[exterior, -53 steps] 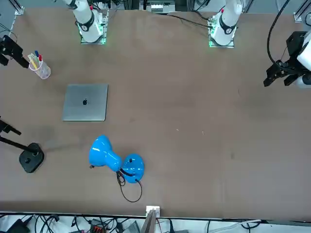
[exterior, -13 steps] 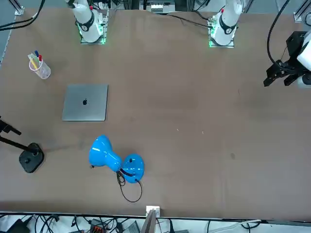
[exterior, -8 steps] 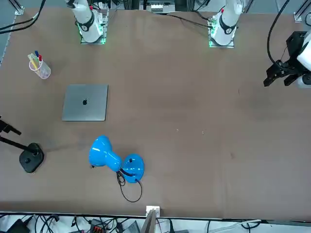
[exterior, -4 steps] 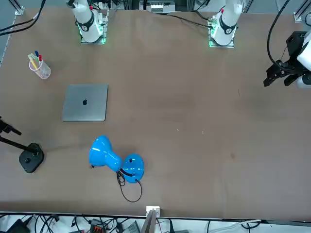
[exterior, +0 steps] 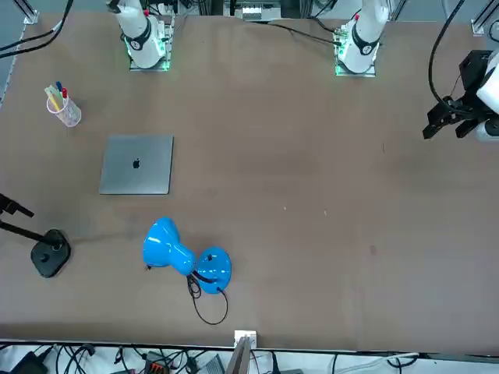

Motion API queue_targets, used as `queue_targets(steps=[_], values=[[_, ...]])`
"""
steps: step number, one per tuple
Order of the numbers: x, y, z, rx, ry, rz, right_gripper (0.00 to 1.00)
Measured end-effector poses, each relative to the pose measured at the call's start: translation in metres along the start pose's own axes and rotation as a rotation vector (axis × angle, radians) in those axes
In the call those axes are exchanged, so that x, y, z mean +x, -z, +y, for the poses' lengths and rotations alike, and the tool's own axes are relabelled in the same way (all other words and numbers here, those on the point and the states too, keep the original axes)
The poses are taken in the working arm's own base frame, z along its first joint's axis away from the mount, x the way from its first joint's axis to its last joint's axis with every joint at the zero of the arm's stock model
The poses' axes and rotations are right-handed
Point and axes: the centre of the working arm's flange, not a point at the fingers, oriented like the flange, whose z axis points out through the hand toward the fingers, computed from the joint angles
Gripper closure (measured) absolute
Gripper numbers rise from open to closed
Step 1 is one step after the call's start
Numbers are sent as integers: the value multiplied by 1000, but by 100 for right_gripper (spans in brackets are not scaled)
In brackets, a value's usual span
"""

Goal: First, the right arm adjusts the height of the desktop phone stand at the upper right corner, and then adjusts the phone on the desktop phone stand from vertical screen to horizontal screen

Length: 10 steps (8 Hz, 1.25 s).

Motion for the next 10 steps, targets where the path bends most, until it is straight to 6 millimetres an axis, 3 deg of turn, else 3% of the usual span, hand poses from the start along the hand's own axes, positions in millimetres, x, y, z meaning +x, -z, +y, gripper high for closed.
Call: queue_targets(steps=[3,7,10], values=[[2,-7,-1,-2,-26,3,70],[6,-49,-3,-22,-76,-33,70],[7,-67,-5,-29,-99,-38,70]])
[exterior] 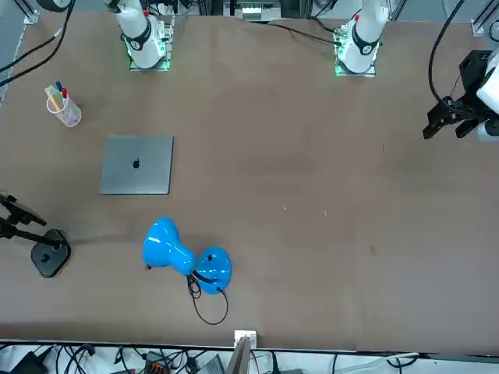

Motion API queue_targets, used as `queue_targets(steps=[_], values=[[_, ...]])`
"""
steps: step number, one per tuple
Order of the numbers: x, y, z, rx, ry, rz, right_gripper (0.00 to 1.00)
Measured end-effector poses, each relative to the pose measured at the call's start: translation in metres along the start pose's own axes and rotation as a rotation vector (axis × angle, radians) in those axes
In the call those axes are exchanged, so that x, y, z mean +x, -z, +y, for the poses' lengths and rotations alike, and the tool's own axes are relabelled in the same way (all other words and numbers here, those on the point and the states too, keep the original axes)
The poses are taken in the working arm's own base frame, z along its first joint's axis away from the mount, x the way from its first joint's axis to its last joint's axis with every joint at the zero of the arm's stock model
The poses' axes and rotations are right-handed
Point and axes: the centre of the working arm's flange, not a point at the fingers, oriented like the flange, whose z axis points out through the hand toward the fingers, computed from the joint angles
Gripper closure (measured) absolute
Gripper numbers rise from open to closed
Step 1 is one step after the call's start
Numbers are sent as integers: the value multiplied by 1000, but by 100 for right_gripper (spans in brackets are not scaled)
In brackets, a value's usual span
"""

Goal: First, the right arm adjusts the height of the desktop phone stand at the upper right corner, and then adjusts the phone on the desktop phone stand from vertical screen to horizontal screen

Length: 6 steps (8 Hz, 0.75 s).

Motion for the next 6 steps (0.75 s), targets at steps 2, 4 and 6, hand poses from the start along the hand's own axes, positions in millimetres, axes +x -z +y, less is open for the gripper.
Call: queue_targets(steps=[2,4,6], values=[[2,-12,-1,-4,0,-1,70],[3,-24,-2,-8,-2,-4,70],[4,-32,-2,-9,-2,-1,70]])
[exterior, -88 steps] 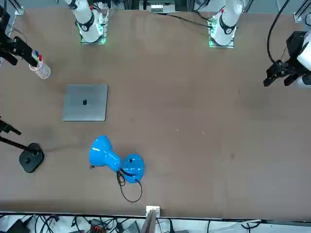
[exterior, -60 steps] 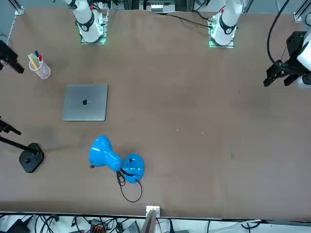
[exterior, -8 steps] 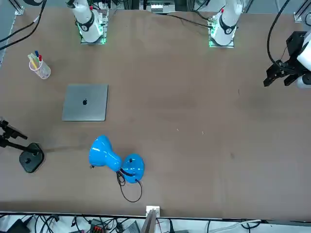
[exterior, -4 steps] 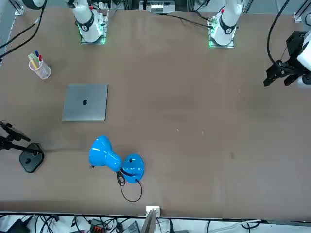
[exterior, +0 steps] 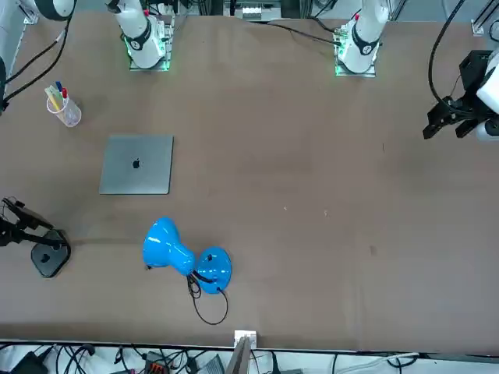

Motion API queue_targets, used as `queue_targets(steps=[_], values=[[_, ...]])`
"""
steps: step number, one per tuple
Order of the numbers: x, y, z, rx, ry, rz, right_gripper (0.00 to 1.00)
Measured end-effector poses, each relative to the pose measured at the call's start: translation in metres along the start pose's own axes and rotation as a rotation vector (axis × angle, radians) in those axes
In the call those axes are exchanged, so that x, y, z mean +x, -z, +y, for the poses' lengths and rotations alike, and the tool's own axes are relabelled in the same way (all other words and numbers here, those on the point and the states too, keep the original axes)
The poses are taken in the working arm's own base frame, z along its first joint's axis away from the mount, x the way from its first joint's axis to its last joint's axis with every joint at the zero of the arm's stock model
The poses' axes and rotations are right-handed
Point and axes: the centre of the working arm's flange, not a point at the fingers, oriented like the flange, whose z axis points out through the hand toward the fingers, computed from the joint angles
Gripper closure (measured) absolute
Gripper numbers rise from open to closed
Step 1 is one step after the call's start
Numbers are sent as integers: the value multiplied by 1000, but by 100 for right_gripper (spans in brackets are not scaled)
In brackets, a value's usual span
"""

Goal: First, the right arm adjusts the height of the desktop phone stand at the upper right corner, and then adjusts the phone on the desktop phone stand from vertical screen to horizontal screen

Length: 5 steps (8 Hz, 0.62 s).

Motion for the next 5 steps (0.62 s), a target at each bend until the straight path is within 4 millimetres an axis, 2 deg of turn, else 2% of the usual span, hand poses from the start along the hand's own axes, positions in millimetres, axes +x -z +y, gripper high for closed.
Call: queue_targets(steps=[5], values=[[0,-1,1,-1,-2,-1,70]])
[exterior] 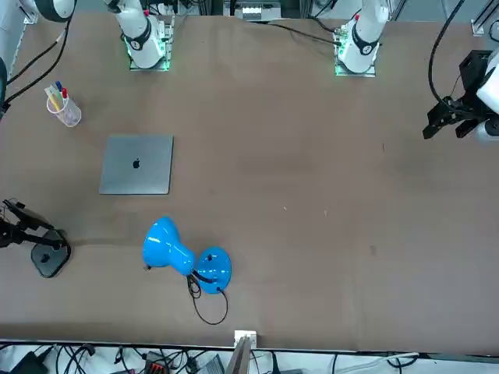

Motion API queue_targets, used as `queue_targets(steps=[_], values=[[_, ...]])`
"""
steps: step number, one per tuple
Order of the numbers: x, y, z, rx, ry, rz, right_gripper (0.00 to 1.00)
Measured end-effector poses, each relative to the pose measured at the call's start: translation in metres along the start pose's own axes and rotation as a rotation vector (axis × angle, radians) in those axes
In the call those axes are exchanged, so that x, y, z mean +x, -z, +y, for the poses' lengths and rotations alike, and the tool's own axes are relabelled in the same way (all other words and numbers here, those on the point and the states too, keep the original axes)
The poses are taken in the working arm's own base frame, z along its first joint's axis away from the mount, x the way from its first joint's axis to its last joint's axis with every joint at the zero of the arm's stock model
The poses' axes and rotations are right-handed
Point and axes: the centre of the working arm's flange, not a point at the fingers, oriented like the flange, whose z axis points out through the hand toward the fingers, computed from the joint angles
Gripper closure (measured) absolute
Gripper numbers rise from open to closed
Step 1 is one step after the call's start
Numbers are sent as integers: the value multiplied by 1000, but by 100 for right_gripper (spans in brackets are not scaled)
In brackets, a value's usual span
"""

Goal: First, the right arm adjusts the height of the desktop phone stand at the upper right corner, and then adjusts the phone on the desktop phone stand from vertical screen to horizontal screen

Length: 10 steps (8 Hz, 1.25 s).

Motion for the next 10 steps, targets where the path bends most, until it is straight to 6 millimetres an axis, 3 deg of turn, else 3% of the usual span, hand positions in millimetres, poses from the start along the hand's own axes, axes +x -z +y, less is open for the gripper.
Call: queue_targets(steps=[4,5,6,8,10], values=[[1,-1,3,-1,-4,-3,67],[1,-7,5,-4,-8,-11,54],[1,-15,5,-5,-9,-13,35],[2,-16,2,-1,-4,-7,24],[1,-6,1,1,-3,-9,21]])
